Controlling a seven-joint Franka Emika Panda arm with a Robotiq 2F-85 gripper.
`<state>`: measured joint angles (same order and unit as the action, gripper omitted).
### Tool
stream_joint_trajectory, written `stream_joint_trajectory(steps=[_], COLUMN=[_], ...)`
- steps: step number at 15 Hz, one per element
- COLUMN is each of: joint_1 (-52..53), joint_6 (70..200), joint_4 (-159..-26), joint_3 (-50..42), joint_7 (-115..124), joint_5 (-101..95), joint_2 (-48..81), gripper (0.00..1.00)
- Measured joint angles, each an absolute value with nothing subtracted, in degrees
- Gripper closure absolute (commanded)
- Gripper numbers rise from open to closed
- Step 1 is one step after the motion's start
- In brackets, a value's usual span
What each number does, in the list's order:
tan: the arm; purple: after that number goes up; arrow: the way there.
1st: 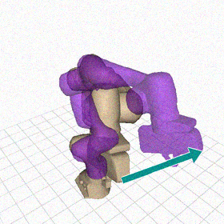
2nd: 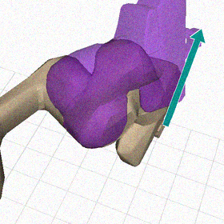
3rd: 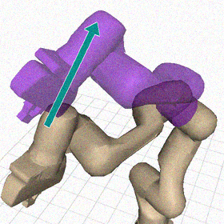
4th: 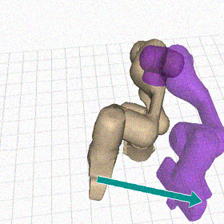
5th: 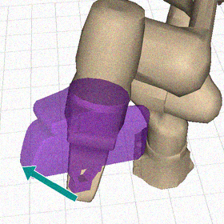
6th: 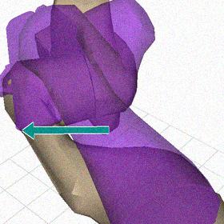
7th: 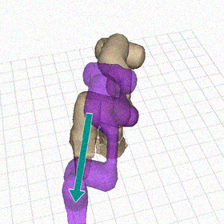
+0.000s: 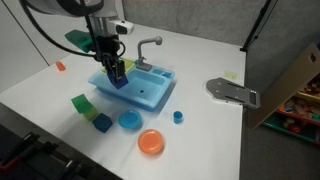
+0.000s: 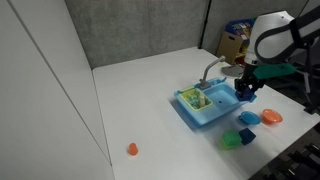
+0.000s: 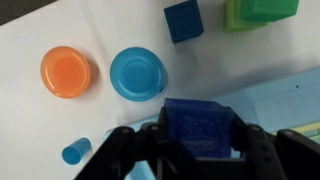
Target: Put the blue block into the sink
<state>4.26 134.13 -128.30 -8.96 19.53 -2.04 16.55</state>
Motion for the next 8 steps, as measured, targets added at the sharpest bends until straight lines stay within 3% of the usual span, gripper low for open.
stream_joint_trajectory(steps=[8], joint_1=[3.84], joint_6=[132.65], joint_4=[-116.03], joint_3=[-8.95], joint_7=[22.05], joint_5=[-2.27], joint_2=[26.12], gripper=[0.70])
